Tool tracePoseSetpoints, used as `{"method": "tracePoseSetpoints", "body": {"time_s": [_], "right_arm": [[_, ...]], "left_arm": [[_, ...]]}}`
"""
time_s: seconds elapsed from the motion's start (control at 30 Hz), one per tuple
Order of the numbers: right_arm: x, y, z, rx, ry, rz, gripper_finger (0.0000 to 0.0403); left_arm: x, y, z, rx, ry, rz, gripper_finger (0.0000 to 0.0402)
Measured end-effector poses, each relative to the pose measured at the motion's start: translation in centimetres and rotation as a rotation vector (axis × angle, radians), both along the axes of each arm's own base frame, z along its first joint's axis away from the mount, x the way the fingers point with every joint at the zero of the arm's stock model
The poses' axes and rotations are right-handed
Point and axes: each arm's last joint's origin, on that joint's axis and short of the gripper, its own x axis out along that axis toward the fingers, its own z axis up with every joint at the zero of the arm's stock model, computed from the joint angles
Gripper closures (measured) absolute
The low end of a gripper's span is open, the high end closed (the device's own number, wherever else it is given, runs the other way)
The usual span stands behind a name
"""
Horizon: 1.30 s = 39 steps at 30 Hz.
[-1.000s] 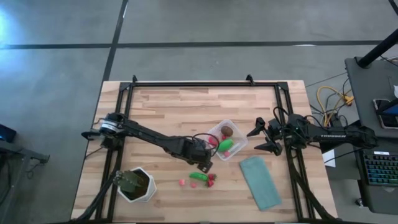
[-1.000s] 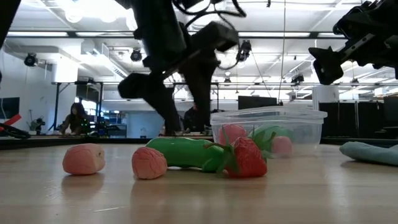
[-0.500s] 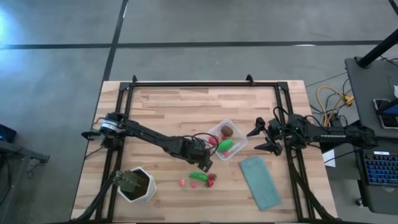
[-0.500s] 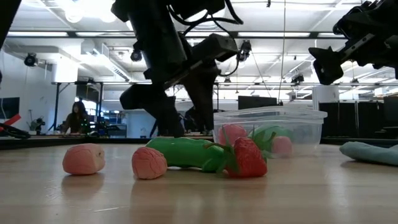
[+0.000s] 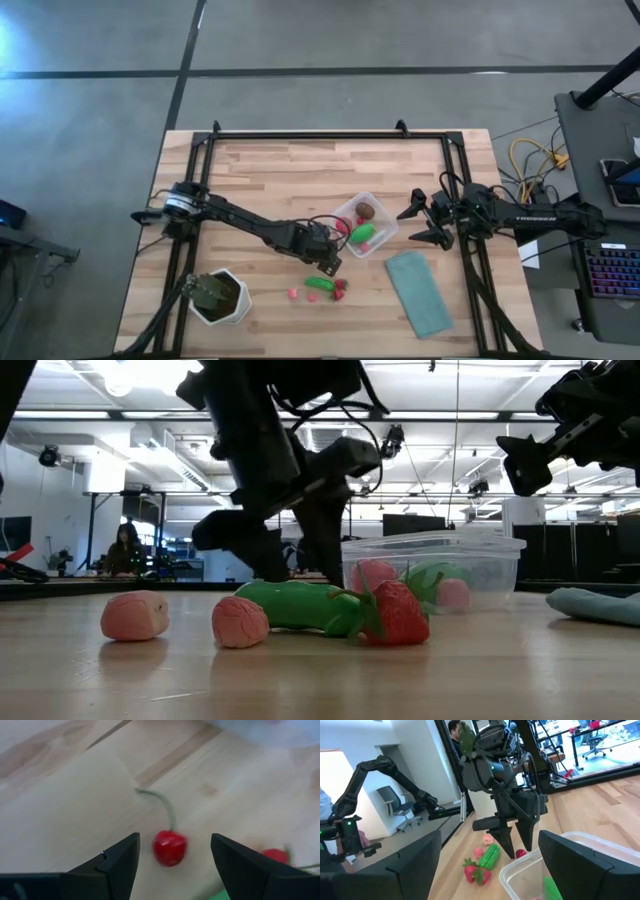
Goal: Pick and placing Produce into tupperware
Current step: Put the red cherry into the transparent bin
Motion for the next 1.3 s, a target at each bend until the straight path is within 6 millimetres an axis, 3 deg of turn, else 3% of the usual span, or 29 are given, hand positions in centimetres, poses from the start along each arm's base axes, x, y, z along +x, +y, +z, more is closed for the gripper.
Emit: {"method": "tracePoseSetpoints", "body": {"time_s": [0.13,0.5,1.07,1.3], "right_arm": [[0.0,0.0,0.0,0.0,0.0,0.0,0.0077],[0.0,0.0,0.0,0.0,0.0,0.0,0.0077],[0.0,0.0,0.0,0.0,0.0,0.0,0.0077],[0.0,0.0,0.0,0.0,0.0,0.0,0.0077]], "left_arm": [[-0.1,0.0,-0.5,0.006,0.018,-0.004,0.0177],[0.0,-0.1,-1.1,0.008,0.039,-0.008,0.0239],[0.1,-0.1,-1.1,-0.009,0.034,-0.013,0.0268],[1.1,-0.5,0.5,-0.03,-0.02,-0.042,0.028]]}}
